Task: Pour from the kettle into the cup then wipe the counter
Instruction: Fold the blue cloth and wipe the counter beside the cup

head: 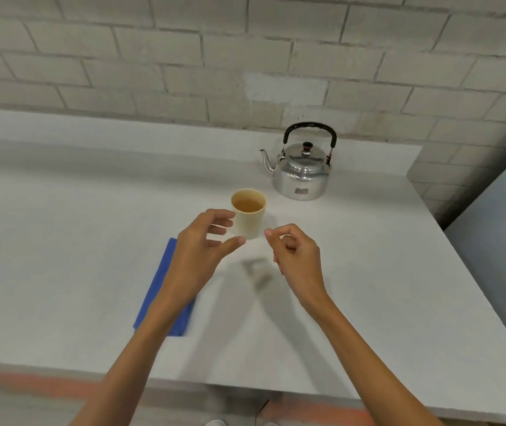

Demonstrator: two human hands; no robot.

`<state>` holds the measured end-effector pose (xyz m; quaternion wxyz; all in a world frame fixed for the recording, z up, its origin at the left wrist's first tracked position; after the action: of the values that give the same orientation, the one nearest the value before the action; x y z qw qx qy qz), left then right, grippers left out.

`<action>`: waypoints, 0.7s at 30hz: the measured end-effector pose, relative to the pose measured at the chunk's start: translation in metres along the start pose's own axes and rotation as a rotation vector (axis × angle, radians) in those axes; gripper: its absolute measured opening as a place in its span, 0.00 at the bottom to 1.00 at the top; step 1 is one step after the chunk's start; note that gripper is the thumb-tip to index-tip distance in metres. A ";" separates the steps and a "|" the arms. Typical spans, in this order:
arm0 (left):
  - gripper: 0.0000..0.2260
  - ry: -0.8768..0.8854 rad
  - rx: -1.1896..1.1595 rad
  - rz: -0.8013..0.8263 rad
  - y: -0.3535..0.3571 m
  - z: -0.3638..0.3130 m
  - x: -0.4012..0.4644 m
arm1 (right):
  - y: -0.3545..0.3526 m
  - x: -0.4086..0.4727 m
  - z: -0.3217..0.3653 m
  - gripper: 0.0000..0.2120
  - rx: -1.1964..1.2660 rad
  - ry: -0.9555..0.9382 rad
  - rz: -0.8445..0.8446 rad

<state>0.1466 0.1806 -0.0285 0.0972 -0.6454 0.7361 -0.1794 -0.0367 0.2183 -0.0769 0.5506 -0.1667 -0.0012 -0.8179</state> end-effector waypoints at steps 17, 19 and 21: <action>0.21 -0.543 0.294 -0.194 -0.068 0.147 -0.058 | 0.171 0.012 -0.035 0.13 -0.320 0.000 0.465; 0.25 -0.599 0.311 -0.193 -0.071 0.154 -0.062 | 0.182 0.016 -0.041 0.18 -0.393 0.041 0.499; 0.28 -0.639 0.250 -0.154 -0.070 0.161 -0.065 | 0.189 0.018 -0.047 0.22 -0.455 0.090 0.527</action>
<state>0.2803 0.2147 -0.1550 0.3873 -0.7057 0.5899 -0.0640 0.1151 0.1186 -0.1503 0.6910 -0.2437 0.2484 -0.6336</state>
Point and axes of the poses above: each hand's wrist, its own x-axis towards the middle knuckle, its own y-axis out of the palm, z = x × y, the point moved 10 cm from there along x, towards the middle knuckle, and after that the axes turned 9 degrees about -y, right-handed, at the moved point
